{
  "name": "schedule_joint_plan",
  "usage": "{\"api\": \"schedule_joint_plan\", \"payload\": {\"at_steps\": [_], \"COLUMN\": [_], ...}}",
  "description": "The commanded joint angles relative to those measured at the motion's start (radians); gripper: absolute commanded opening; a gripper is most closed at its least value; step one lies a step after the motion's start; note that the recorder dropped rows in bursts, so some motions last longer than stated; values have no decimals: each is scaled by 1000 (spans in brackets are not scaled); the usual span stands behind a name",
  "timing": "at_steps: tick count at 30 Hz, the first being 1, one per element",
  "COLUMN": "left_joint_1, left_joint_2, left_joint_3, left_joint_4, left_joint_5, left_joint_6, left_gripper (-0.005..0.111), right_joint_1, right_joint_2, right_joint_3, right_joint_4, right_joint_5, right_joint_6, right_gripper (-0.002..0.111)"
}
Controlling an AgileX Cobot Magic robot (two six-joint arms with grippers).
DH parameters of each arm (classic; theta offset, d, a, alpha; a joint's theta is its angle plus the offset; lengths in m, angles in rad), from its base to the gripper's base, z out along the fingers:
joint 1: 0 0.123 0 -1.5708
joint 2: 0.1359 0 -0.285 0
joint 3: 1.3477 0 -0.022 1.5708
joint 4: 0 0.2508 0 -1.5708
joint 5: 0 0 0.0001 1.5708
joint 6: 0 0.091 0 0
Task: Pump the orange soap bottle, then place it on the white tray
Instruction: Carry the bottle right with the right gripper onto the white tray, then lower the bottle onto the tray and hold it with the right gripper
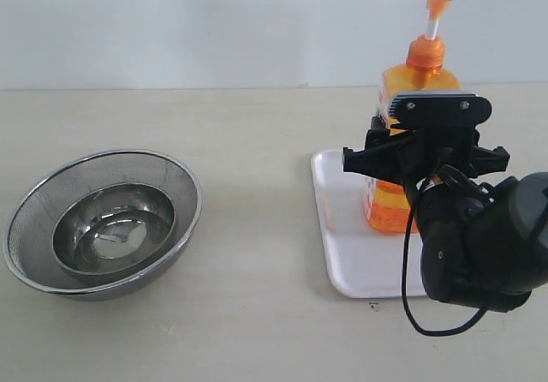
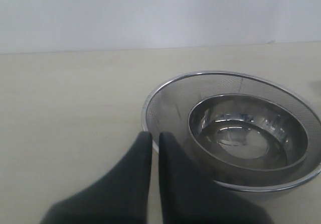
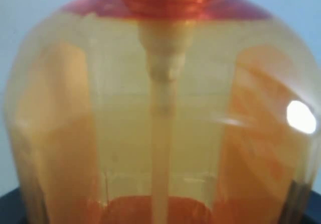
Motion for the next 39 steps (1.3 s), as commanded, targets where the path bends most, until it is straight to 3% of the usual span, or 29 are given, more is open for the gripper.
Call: {"api": "schedule_joint_plan", "payload": {"at_steps": [1,11,12,18,20,22,39], "left_joint_1": [3,3,3,3,3,3,3], "left_joint_2": [-3,-3,-3,-3,-3,-3,-3], "left_joint_3": [3,3,3,3,3,3,3], "left_joint_4": [-5,-5,-5,-5,-5,-5,-5], "left_joint_5": [0,0,0,0,0,0,0], "left_joint_6": [3,3,3,3,3,3,3], "left_gripper": [5,5,5,5,5,5,5], "right_joint_1": [-8,-8,-8,-8,-8,-8,-8], "right_joint_2": [-13,-13,-13,-13,-13,-13,-61], "right_joint_3": [-9,-9,-9,-9,-9,-9,-9], "right_joint_4": [-45,-95,-95,-94,-92,-90,-86], "right_joint_5": [-36,7,10,23,23,43,212], "right_joint_6": [6,9,9,20,15,-2,-59], "right_gripper": [0,4,9,64,76,82,83]}}
